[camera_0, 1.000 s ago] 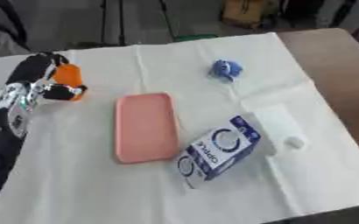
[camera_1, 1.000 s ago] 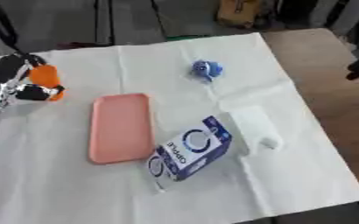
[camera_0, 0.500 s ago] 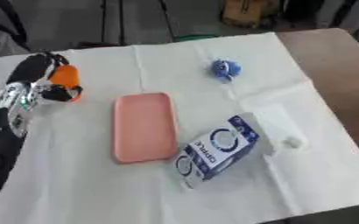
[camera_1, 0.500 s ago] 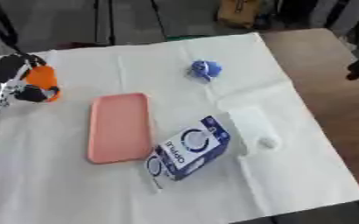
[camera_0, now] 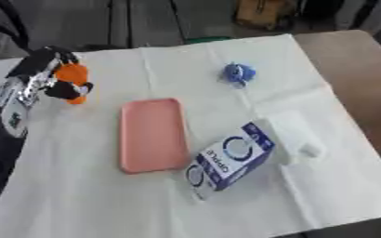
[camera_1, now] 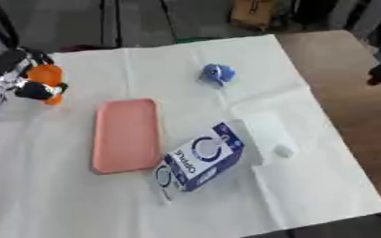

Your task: Pick up objects on the table and place them in the box.

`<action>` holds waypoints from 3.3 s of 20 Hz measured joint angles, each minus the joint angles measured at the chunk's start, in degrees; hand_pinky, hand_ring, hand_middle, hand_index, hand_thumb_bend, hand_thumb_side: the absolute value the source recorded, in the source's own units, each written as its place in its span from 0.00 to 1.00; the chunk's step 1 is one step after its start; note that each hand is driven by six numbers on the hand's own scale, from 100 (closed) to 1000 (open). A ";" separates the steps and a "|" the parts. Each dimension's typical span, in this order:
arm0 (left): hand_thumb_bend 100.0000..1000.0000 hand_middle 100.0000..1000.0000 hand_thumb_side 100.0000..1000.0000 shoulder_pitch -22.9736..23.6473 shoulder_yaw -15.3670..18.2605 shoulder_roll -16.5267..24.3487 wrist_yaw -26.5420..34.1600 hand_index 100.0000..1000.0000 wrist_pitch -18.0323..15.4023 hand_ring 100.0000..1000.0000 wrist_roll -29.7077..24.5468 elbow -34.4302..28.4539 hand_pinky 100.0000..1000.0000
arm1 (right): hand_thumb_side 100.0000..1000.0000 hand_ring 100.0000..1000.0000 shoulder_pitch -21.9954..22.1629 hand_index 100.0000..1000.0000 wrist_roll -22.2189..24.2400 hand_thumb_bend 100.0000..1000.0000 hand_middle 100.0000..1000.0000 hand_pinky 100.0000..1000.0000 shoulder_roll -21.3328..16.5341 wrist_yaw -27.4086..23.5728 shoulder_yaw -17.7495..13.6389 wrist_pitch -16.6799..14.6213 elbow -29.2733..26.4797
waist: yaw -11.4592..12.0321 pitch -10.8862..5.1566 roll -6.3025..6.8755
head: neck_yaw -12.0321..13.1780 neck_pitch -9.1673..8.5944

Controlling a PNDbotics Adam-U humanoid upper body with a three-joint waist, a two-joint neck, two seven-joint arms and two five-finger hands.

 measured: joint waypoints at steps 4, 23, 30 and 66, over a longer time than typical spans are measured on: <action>0.23 0.53 0.22 -0.70 -3.11 0.08 3.49 0.74 -1.65 0.46 -3.40 -5.57 0.51 | 0.59 0.45 -0.01 0.92 0.01 0.24 0.72 0.40 0.00 0.00 0.00 -0.01 0.00 | -0.08 0.00 -0.01 | 0.05 0.00; 0.43 0.56 0.30 1.49 -19.61 -1.00 3.35 0.77 -12.08 0.50 -13.84 -15.67 0.53 | 0.59 0.45 -0.34 0.92 0.29 0.24 0.72 0.40 0.00 0.00 0.02 0.04 0.00 | -0.72 -0.01 0.55 | 0.05 0.00; 0.43 0.56 0.32 3.58 -20.74 -1.84 -0.51 0.77 -13.75 0.51 -11.32 -14.47 0.54 | 0.59 0.45 -0.36 0.92 0.35 0.24 0.72 0.40 0.00 0.00 0.02 0.04 0.00 | -0.68 -0.03 0.52 | 0.02 0.00; 0.50 0.68 0.58 27.84 8.36 -4.51 42.96 0.80 -2.55 0.62 21.47 -48.44 0.63 | 0.60 0.45 -0.37 0.92 -0.18 0.23 0.72 0.40 -0.01 -0.01 -0.38 -0.13 0.00 | 1.34 0.43 0.28 | -1.45 0.00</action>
